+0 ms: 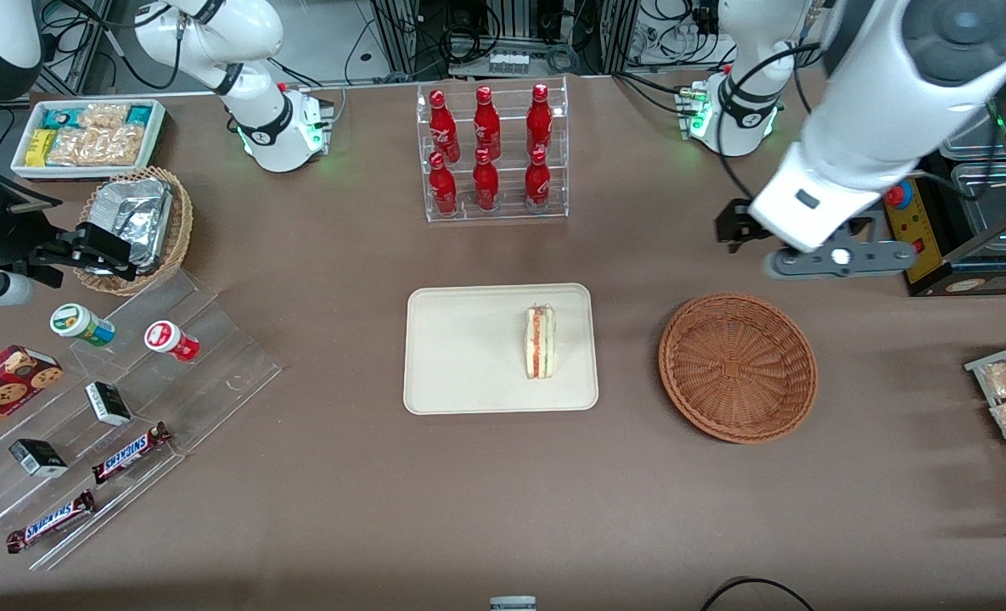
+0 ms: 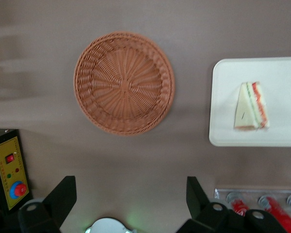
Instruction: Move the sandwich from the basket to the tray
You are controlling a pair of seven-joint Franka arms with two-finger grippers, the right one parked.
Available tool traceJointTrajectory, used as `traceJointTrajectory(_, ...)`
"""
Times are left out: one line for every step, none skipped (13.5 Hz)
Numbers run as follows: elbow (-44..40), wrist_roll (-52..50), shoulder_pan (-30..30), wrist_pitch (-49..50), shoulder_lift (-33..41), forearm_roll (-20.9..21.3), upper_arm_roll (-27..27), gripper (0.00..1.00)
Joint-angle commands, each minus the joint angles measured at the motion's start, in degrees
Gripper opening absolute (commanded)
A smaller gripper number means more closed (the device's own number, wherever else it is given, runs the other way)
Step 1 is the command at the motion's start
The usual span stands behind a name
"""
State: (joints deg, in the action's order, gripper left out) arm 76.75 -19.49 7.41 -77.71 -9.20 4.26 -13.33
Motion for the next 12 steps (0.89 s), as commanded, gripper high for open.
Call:
traceJointTrajectory(5.4, 3.8, -2.6, 3.7, 6.2, -1.7, 0.6, 1.0)
traceJointTrajectory(5.5, 3.8, -2.7, 6.0, 7.0, -1.4, 0.7, 1.0)
traceJointTrajectory(6.5, 3.8, -2.7, 6.9, 8.0, -1.4, 0.9, 1.0)
traceJointTrajectory(8.0, 3.8, -2.6, 7.3, 9.4, -1.8, 2.5, 1.0)
traceJointTrajectory(9.8, 3.8, -2.6, 7.3, 10.7, -2.1, 3.4, 1.0)
traceJointTrajectory(11.3, 3.9, -2.5, 7.3, 11.6, -2.2, 4.0, 1.0)
traceJointTrajectory(11.8, 4.0, -2.5, 7.3, 11.6, -2.3, 4.3, 1.0)
traceJointTrajectory(11.8, 4.0, -2.5, 7.1, 11.3, -2.3, 4.3, 1.0)
traceJointTrajectory(12.0, 4.1, -2.6, 6.8, 11.1, -2.4, 4.3, 1.0)
traceJointTrajectory(12.6, 4.8, -2.6, 6.7, 11.0, -2.5, 4.3, 1.0)
traceJointTrajectory(13.9, 5.6, -2.6, 6.2, 11.0, -2.5, 4.3, 1.0)
traceJointTrajectory(14.6, 5.6, -2.6, 5.2, 11.0, -2.5, 4.3, 1.0)
